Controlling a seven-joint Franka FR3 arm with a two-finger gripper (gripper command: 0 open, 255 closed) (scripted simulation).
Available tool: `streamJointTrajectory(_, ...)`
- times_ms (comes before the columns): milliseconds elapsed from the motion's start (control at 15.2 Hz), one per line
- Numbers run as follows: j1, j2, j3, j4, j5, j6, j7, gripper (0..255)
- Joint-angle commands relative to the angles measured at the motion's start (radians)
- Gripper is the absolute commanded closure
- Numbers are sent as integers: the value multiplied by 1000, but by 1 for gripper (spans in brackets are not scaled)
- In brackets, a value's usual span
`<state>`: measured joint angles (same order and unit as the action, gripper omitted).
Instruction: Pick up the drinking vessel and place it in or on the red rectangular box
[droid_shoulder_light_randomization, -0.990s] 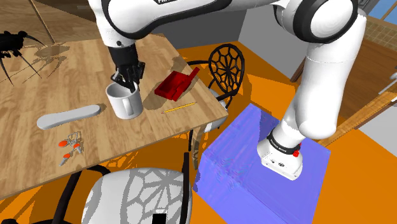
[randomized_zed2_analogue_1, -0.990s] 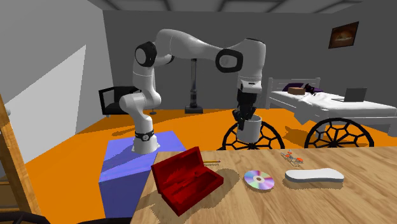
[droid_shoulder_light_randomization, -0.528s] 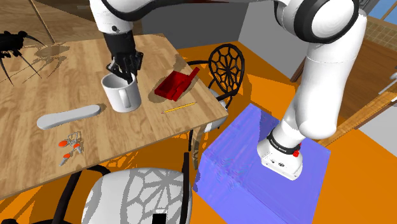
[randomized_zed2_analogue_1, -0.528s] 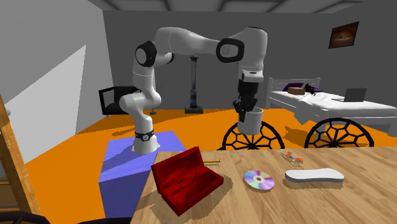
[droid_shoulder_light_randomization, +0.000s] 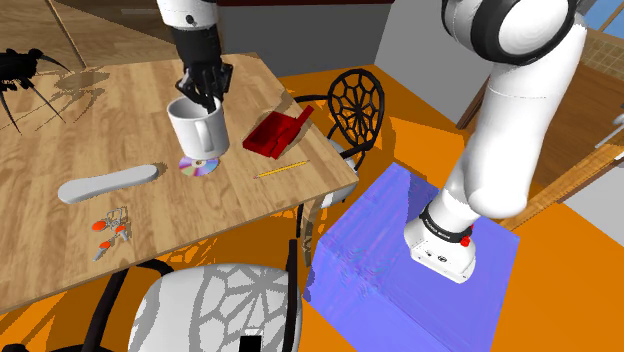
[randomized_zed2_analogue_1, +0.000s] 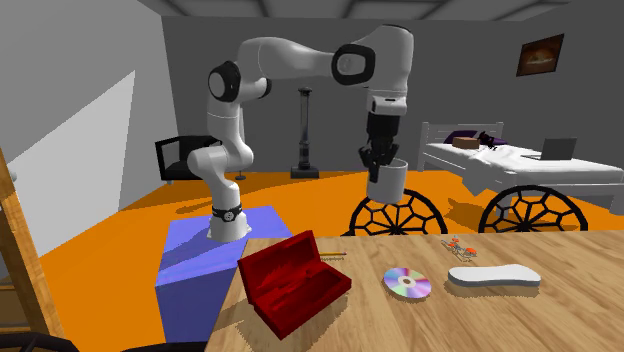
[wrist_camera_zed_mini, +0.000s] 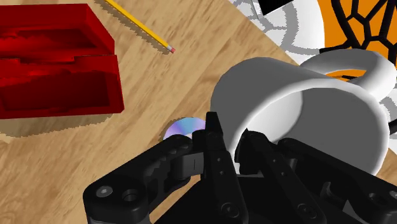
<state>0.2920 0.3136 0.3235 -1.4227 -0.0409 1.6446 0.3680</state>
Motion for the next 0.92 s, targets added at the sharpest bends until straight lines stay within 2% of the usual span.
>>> streamJointTrajectory(0,-33,-34,-12,-38,10,5,-44,255)
streamJointTrajectory(396,-127,-124,-60,-140,35,16,-182,255)
streamJointTrajectory(858,-223,-182,-125,-193,44,10,-344,255)
